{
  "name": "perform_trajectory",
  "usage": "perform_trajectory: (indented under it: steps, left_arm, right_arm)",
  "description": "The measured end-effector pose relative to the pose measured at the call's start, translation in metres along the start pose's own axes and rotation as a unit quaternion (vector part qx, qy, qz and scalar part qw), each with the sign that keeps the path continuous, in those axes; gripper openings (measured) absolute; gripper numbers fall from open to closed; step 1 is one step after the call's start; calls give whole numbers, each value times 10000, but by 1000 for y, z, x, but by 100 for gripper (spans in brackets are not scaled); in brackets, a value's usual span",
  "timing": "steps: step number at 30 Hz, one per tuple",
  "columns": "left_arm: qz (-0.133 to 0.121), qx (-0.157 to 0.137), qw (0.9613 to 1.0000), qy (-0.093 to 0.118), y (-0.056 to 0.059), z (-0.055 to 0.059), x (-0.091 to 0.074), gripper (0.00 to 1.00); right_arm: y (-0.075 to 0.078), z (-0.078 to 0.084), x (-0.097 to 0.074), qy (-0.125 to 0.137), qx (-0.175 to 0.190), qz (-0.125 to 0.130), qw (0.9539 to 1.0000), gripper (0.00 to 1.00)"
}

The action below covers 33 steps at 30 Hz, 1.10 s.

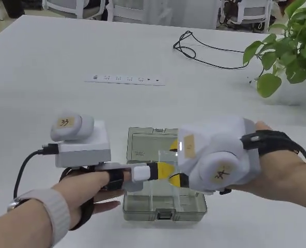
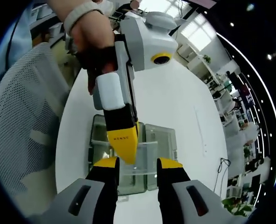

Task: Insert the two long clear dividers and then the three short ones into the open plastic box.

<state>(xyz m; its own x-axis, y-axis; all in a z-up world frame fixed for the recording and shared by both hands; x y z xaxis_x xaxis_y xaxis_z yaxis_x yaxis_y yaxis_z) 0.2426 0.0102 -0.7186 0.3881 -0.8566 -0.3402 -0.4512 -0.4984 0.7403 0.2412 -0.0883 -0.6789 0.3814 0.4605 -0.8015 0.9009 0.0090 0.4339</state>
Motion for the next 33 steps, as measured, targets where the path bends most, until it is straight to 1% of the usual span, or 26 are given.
perform_trajectory:
  steps: [3, 5, 6, 7, 13, 20, 23, 24, 26, 27, 28, 29, 30, 31, 32, 33]
  left_arm:
    - [-5, -71, 10000, 1, -1, 1, -1, 7]
    - [7, -81, 10000, 11, -1, 2, -1, 0]
    - [17, -88, 10000, 11, 0, 2, -1, 0]
    - [47, -154, 9999, 12, 1, 3, -1, 0]
    - [88, -205, 9997, -44, 1, 4, -3, 0]
    - [101, -209, 9997, -40, 2, 2, -4, 0]
    - [126, -180, 9997, -57, 1, 1, -4, 0]
    - [134, -102, 9998, -79, 1, 1, -5, 0]
    - [131, -28, 9998, -112, 1, 1, -5, 0]
    - [147, 46, 9998, -143, 1, 1, -6, 0]
    - [158, 90, 9997, -157, 1, 1, -6, 0]
    - [231, 157, 9995, -157, 1, 1, -7, 0]
    - [285, 188, 9993, -158, 1, 1, -7, 0]
    - [304, 212, 9992, -174, 1, 1, -8, 0]
    - [335, 299, 9988, -198, 0, 2, -9, 0]
    - [378, 394, 9983, -197, 1, 2, -10, 0]
  right_arm:
    - [0, -1, 0, 9, 69, -1, 10000, 32]
    - [-1, -3, 0, 44, 102, -19, 9999, 32]
    - [-2, -4, 0, 52, 98, -31, 9999, 32]
    - [-2, -4, 0, 44, 91, -39, 9999, 32]
    - [-3, -5, -1, 57, 60, -91, 9999, 32]
    - [-2, -5, -1, 50, -146, -87, 9998, 32]
    - [-1, -5, -1, 95, -257, -151, 9995, 34]
    - [-1, -6, -2, 179, -215, -230, 9993, 36]
    - [1, -6, -3, 268, -3, -236, 9994, 43]
    - [2, -7, -5, 384, 67, -355, 9986, 44]
    - [3, -8, -7, 470, 150, -415, 9979, 45]
    - [5, -7, -10, 517, 308, -457, 9971, 45]
    - [7, -6, -13, 543, 341, -546, 9964, 45]
    - [10, -5, -16, 583, 482, -593, 9954, 45]
    - [12, -4, -18, 613, 529, -654, 9946, 44]
    - [13, -3, -21, 682, 634, -749, 9928, 44]
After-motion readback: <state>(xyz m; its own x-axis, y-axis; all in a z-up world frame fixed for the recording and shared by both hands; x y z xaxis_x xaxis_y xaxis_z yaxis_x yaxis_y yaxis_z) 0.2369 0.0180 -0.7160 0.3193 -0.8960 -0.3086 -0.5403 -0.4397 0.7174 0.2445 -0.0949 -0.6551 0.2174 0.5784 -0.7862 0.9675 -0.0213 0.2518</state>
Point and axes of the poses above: the centre of the closed fingertips' face, and the gripper's own axes: x roughly forward along the fingers, y roughly to its right, z roughly out of its underside, the point moved 8 cm from there along -x, roughly backward along the fingers, and after that the axes turned 2 degrees about -z, right-handed, at the moved point
